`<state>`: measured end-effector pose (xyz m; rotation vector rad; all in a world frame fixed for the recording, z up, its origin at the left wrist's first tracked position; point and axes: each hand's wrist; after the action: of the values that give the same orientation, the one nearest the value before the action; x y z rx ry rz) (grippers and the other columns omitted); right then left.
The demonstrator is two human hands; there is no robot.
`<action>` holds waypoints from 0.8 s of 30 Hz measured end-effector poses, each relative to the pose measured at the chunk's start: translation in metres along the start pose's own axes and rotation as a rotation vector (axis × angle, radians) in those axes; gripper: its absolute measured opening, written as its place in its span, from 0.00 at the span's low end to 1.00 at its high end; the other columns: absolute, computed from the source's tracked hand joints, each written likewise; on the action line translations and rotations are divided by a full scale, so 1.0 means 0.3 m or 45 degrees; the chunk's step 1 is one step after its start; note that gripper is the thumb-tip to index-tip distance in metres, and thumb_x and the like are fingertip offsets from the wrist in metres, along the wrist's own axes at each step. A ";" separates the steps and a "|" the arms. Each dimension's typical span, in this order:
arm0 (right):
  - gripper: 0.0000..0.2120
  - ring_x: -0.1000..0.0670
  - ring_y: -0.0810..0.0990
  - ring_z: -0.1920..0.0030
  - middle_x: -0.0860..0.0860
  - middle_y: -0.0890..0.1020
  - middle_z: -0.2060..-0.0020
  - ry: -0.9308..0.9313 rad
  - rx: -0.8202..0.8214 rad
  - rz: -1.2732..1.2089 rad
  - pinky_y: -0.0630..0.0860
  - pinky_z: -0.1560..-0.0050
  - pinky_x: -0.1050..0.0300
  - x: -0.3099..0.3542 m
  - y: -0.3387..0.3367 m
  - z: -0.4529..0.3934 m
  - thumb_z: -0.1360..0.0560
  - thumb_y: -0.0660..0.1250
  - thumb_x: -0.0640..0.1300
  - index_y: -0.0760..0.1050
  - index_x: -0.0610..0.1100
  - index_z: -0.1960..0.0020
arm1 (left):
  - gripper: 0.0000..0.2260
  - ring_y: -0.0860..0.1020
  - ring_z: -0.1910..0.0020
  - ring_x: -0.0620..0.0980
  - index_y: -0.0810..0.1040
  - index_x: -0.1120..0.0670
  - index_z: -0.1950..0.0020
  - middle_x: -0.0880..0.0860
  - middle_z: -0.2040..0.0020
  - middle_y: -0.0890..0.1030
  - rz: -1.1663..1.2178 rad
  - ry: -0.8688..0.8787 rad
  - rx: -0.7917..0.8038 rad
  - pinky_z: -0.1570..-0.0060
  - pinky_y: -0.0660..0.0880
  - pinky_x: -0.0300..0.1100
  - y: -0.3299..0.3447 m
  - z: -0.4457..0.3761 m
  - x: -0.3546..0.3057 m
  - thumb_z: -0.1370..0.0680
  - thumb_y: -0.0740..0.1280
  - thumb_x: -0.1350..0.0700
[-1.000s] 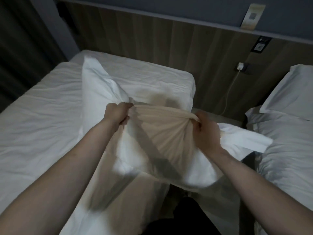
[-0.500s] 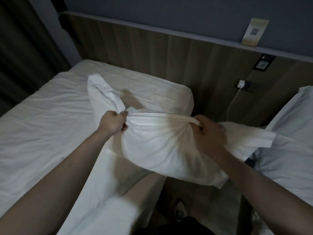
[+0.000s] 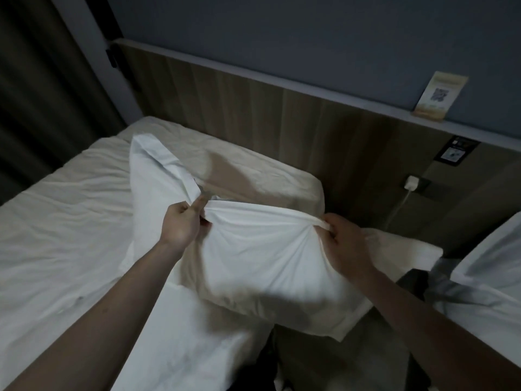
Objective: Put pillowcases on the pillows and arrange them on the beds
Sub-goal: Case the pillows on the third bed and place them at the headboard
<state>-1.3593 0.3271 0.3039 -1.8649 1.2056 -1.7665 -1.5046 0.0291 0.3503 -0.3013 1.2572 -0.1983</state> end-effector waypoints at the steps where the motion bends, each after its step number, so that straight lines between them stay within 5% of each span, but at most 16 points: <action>1: 0.08 0.60 0.72 0.66 0.60 0.72 0.68 -0.003 0.000 0.016 0.64 0.64 0.62 -0.016 0.008 -0.031 0.20 0.68 0.44 0.72 0.53 0.56 | 0.21 0.77 0.66 0.51 0.76 0.59 0.63 0.50 0.75 0.81 0.032 -0.001 0.008 0.60 0.72 0.44 0.019 -0.038 -0.011 0.23 0.72 0.42; 3: 0.04 0.54 0.76 0.63 0.59 0.76 0.64 -0.014 0.008 0.024 0.67 0.61 0.58 -0.044 0.021 -0.096 0.20 0.66 0.48 0.76 0.49 0.53 | 0.21 0.78 0.65 0.53 0.75 0.59 0.64 0.50 0.75 0.81 0.090 0.001 0.017 0.58 0.73 0.45 0.055 -0.117 -0.035 0.23 0.72 0.43; 9: 0.20 0.54 0.78 0.57 0.55 0.80 0.58 -0.004 -0.019 0.024 0.70 0.57 0.58 -0.090 0.056 -0.306 0.23 0.56 0.59 0.80 0.47 0.50 | 0.22 0.78 0.64 0.55 0.73 0.57 0.69 0.50 0.77 0.78 0.182 0.025 0.027 0.56 0.73 0.46 0.185 -0.348 -0.122 0.23 0.74 0.45; 18: 0.11 0.48 0.80 0.58 0.51 0.80 0.57 0.040 -0.106 0.135 0.78 0.56 0.49 -0.207 0.083 -0.645 0.20 0.63 0.51 0.79 0.46 0.52 | 0.22 0.78 0.66 0.52 0.76 0.58 0.68 0.58 0.68 0.82 0.082 0.041 0.050 0.63 0.71 0.43 0.371 -0.634 -0.279 0.23 0.74 0.43; 24: 0.05 0.43 0.82 0.56 0.48 0.81 0.57 0.102 -0.090 0.212 0.74 0.55 0.52 -0.328 0.112 -0.915 0.21 0.69 0.44 0.81 0.43 0.52 | 0.23 0.77 0.66 0.52 0.78 0.61 0.64 0.57 0.67 0.83 -0.005 -0.008 0.052 0.63 0.72 0.44 0.535 -0.835 -0.369 0.23 0.71 0.41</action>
<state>-1.6148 0.4669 0.2679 -1.6899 1.4265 -1.7432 -1.7796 0.1862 0.3278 -0.2691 1.2451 -0.2255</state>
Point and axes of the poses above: each hand's wrist, its own z-axis away from the middle knuckle, its own y-axis out of the palm, x = y × z
